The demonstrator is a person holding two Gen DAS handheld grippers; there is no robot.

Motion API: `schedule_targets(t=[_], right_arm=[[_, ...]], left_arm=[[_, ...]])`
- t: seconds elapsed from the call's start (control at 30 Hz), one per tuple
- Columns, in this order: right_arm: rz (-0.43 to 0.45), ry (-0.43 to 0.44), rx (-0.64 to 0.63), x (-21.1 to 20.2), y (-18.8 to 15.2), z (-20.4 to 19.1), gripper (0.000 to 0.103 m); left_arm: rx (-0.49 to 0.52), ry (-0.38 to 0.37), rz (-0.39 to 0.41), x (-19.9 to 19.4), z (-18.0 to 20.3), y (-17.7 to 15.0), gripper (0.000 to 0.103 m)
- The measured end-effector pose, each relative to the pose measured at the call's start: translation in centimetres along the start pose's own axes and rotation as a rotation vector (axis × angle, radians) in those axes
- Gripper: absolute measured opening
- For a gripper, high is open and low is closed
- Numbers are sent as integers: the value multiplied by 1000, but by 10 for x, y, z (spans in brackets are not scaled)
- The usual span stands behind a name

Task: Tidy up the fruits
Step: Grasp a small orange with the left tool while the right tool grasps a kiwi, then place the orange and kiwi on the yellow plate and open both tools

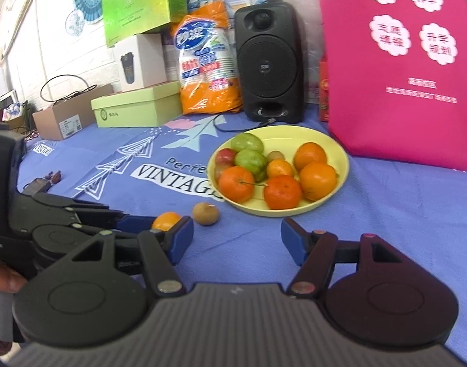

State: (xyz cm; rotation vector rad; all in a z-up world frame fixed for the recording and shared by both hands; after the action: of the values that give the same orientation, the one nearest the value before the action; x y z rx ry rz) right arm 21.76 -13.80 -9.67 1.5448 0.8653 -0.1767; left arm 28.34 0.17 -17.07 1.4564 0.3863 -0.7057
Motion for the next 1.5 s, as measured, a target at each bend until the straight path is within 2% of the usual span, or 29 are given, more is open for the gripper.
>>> schedule_targets(t=[0.1, 0.17, 0.2, 0.53, 0.67, 0.73, 0.8, 0.93, 1.17, 1.37, 1.5], right_arm=[[-18, 29, -17, 14, 3, -11, 60], [-22, 40, -32, 25, 5, -20, 53], [-28, 47, -37, 30, 5, -24, 45], [-102, 2, -91, 76, 3, -40, 44], [-124, 7, -84, 86, -3, -39, 37], [-119, 8, -73, 86, -2, -37, 28], [-120, 14, -65, 87, -2, -36, 27], [-108, 15, -74, 79, -1, -37, 26], [-76, 6, -45, 36, -12, -26, 26], [-58, -47, -34, 1, -25, -8, 26], [-16, -84, -24, -17, -15, 9, 26]], left_arm=[[-28, 26, 0, -8, -18, -3, 31], [-45, 49, -5, -11, -30, -5, 31], [-52, 55, -8, -12, -35, -7, 31], [-78, 42, -1, -14, -45, -9, 31], [-87, 30, 0, -14, -46, -10, 31], [-87, 29, -1, -14, -46, -10, 31], [-85, 32, -1, -14, -45, -9, 31], [-95, 20, -2, -18, -45, -9, 31], [-80, 3, 8, -27, -37, -7, 31], [-45, -22, 21, -33, -23, -1, 31], [-4, -36, 24, -32, -11, 9, 31]])
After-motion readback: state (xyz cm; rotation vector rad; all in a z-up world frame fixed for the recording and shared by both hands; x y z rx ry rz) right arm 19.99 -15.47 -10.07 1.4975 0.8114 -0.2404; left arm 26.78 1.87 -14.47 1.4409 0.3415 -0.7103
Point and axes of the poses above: each gripper's, at about its wrist camera, not at the fingertips, and x roughly the way its jaws point, z to its right, y to its top, the point moved 5 cm from there along x, roughly the way its jaws point, and after that the axes turned 3 degrees about z, right-handed, at the moved point
